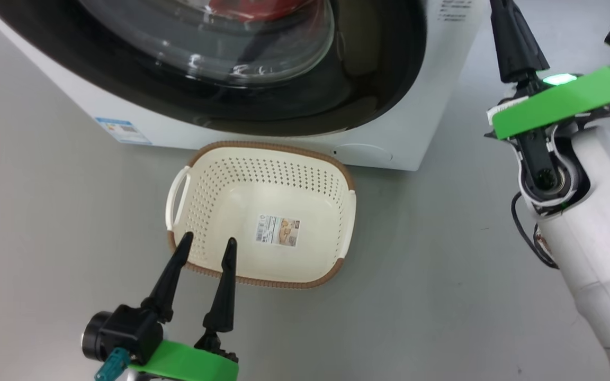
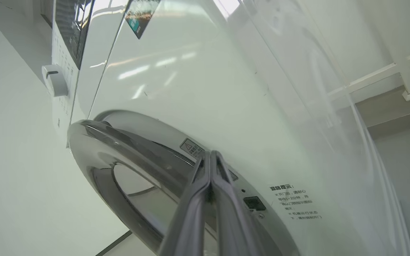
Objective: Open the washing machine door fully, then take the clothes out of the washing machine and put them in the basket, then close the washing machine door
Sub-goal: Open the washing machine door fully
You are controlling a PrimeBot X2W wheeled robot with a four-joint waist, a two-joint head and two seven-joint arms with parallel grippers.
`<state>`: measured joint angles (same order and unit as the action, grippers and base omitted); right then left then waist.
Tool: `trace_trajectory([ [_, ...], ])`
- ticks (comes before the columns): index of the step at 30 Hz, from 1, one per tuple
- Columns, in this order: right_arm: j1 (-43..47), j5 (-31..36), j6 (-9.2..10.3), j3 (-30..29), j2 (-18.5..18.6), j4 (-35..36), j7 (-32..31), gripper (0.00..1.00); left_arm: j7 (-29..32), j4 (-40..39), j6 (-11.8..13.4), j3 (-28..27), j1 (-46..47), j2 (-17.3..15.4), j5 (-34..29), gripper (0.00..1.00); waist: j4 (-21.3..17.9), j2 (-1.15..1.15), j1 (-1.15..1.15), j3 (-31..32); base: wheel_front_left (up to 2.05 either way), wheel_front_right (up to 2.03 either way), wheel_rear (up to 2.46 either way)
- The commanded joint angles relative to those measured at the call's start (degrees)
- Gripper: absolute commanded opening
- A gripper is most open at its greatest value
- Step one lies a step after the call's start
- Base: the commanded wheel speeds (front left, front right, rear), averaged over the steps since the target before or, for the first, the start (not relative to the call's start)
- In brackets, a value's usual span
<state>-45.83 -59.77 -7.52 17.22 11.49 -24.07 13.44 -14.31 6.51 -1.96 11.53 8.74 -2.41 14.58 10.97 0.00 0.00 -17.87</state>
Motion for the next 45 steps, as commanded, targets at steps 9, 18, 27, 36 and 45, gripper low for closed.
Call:
trace_trajectory([
  [9, -7.77, -16.02, 0.03, 5.03, 3.36, 0.83, -9.55, 0.0, -0.69, -1.46, 0.74, 0.53, 3.53, -0.47, 1.67, 1.0, 3.97, 0.0, 0.0, -4.66, 0.0, 0.0, 0.0],
  [18, -12.61, -24.38, 0.03, 6.94, 5.97, -0.84, -19.27, 0.0, -0.69, -1.46, 0.89, 1.59, 4.88, -0.47, 2.78, 1.0, 5.43, 0.0, 0.0, -6.55, 0.0, 0.0, 0.0],
  [27, -14.92, -29.81, 0.03, 6.54, 6.95, -2.98, -26.22, 0.0, -0.69, -1.41, 1.05, 2.16, 5.38, -0.47, 3.4, 1.0, 5.98, 0.0, 0.0, -7.28, 0.0, 0.0, 0.0],
  [36, -15.72, -33.97, 0.03, 5.81, 6.88, -5.47, -32.79, 0.0, -0.69, -1.32, 1.01, 2.37, 6.03, -0.47, 3.78, 1.0, 6.0, 0.0, 0.0, -7.33, 0.0, 0.0, 0.0],
  [45, -13.48, -36.57, 0.03, 5.54, 6.49, -4.85, -38.64, 0.0, -0.69, -1.22, 1.04, 2.05, 5.54, -0.47, 4.03, 1.0, 5.65, 0.0, 0.0, -5.87, 0.0, 0.0, 0.0],
])
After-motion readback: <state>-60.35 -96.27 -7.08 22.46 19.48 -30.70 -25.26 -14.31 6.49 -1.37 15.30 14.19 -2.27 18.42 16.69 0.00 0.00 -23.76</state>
